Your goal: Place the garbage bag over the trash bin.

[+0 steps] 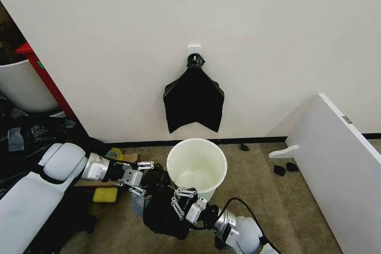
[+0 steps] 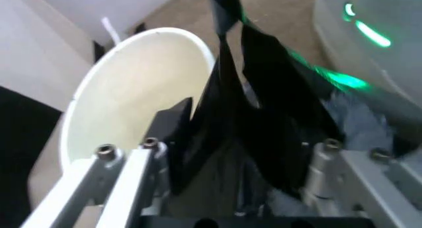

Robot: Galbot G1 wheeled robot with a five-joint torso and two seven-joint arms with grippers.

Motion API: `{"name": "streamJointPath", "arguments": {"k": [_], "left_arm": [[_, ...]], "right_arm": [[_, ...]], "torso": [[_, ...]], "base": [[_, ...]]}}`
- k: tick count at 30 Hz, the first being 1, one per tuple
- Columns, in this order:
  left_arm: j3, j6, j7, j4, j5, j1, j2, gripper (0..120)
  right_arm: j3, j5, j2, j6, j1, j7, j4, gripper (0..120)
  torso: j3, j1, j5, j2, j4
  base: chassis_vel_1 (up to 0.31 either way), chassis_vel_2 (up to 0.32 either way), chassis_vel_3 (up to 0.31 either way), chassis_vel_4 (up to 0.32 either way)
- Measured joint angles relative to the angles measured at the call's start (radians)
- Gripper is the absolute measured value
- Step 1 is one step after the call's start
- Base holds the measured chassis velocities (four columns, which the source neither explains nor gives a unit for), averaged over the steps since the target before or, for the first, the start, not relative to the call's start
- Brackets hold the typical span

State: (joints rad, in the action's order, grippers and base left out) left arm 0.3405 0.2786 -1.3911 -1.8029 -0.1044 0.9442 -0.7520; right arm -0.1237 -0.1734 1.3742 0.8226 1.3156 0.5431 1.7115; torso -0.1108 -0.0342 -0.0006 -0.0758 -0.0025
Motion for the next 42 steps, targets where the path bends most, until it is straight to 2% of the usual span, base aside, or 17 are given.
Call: {"name": "streamJointPath", "arguments": {"k": [6, 9, 11, 12, 16, 17, 20, 21, 24, 25, 29, 30, 31, 34, 35, 39, 42], "left_arm": [[-0.017, -0.02, -0.034, 0.026, 0.002, -0.016, -0.017, 22], [-0.022, -0.032, -0.001, 0.03, 0.002, -0.011, -0.027, 12], [-0.023, -0.048, 0.055, 0.032, -0.005, 0.007, -0.033, 3], [-0.023, -0.048, 0.055, 0.032, -0.005, 0.007, -0.033, 3], [-0.018, -0.103, 0.231, 0.065, -0.056, 0.049, -0.03, 0], [-0.018, -0.103, 0.231, 0.065, -0.056, 0.049, -0.03, 0], [0.003, -0.188, 0.401, 0.079, -0.215, 0.1, -0.014, 0], [0.003, -0.188, 0.401, 0.079, -0.215, 0.1, -0.014, 0], [0.033, -0.275, 0.537, 0.048, -0.421, 0.163, 0.001, 0], [0.033, -0.275, 0.537, 0.048, -0.421, 0.163, 0.001, 0], [0.049, -0.403, 0.838, -0.093, -0.731, 0.23, 0.011, 0], [0.049, -0.403, 0.838, -0.093, -0.731, 0.23, 0.011, 0], [0.049, -0.422, 0.901, -0.126, -0.781, 0.237, 0.01, 0], [0.042, -0.493, 1.176, -0.258, -0.955, 0.239, -0.003, 0], [0.042, -0.493, 1.176, -0.258, -0.955, 0.239, -0.003, 0], [0.035, -0.528, 1.389, -0.383, -1.121, 0.198, -0.021, 0], [0.038, -0.529, 1.444, -0.421, -1.179, 0.184, -0.022, 0]], "right_arm": [[0.001, 0.002, 0.0, 0.0, -0.007, -0.006, -0.008, 0], [0.006, 0.003, 0.001, 0.0, -0.008, -0.022, -0.012, 0], [0.009, 0.006, 0.001, 0.0, -0.007, -0.035, -0.013, 8], [0.009, 0.006, 0.001, 0.0, -0.007, -0.035, -0.013, 8], [0.012, 0.029, -0.008, 0.0, 0.001, -0.056, -0.005, 30], [0.012, 0.029, -0.008, 0.0, 0.001, -0.056, -0.005, 30], [0.016, 0.071, -0.022, -0.006, 0.012, -0.113, 0.033, 43], [0.016, 0.071, -0.022, -0.006, 0.012, -0.113, 0.033, 43], [0.004, 0.128, -0.037, -0.035, 0.024, -0.154, 0.095, 58], [0.004, 0.128, -0.037, -0.035, 0.024, -0.154, 0.095, 58], [-0.006, 0.175, -0.073, -0.06, 0.051, -0.172, 0.169, 78], [-0.006, 0.175, -0.073, -0.06, 0.051, -0.172, 0.169, 78], [-0.003, 0.176, -0.076, -0.061, 0.056, -0.172, 0.175, 81], [0.026, 0.204, -0.08, -0.069, 0.074, -0.172, 0.18, 94], [0.026, 0.204, -0.08, -0.069, 0.074, -0.172, 0.18, 94], [0.104, 0.288, -0.079, -0.126, 0.094, -0.243, 0.192, 100], [0.145, 0.342, -0.081, -0.16, 0.101, -0.29, 0.209, 100]], "torso": [[0.0, 0.0, 0.0, 0.0, 0.0], [0.0, 0.0, 0.0001, 0.0, -0.0002], [0.0, 0.0, 0.0, 0.0, 0.0], [0.0, 0.0, 0.0, 0.0, 0.0], [0.0, 0.0, 0.0, 0.0, -0.0001], [0.0, 0.0, 0.0, 0.0, -0.0001], [0.0, 0.0, 0.0, 0.0, 0.0], [0.0, 0.0, 0.0, 0.0, 0.0], [0.0, 0.0, -0.0001, 0.0, 0.0002], [0.0, 0.0, -0.0001, 0.0, 0.0002], [0.0, 0.0, 0.0, 0.0, 0.0], [0.0, 0.0, 0.0, 0.0, 0.0], [0.0, 0.0, 0.0, 0.0, -0.0002], [0.0, 0.0, 0.0001, 0.0, 0.0001], [0.0, 0.0, 0.0001, 0.0, 0.0001], [0.0, 0.0, 0.0002, 0.0, -0.0002], [0.0, 0.0, 0.0001, 0.0, 0.0]], "base": [[0.0, 0.0, 0.0, 0.0], [0.0, 0.0, 0.0, 0.0], [0.0, 0.0, 0.0, 0.0], [0.0, 0.0, 0.0, 0.0], [0.0, 0.0, 0.0, 0.0], [0.0, 0.0, 0.0, 0.0], [0.0, 0.0, 0.0, 0.0], [0.0, 0.0, 0.0, 0.0], [0.0, 0.0, 0.0, 0.0], [0.0, 0.0, 0.0, 0.0], [0.0, 0.0, 0.0, 0.0], [0.0, 0.0, 0.0, 0.0], [0.0, 0.0, 0.0, 0.0], [0.0, 0.0, 0.0, 0.0], [0.0, 0.0, 0.0, 0.0], [0.0, 0.0, 0.0, 0.0], [0.0, 0.0, 0.0, 0.0]]}}
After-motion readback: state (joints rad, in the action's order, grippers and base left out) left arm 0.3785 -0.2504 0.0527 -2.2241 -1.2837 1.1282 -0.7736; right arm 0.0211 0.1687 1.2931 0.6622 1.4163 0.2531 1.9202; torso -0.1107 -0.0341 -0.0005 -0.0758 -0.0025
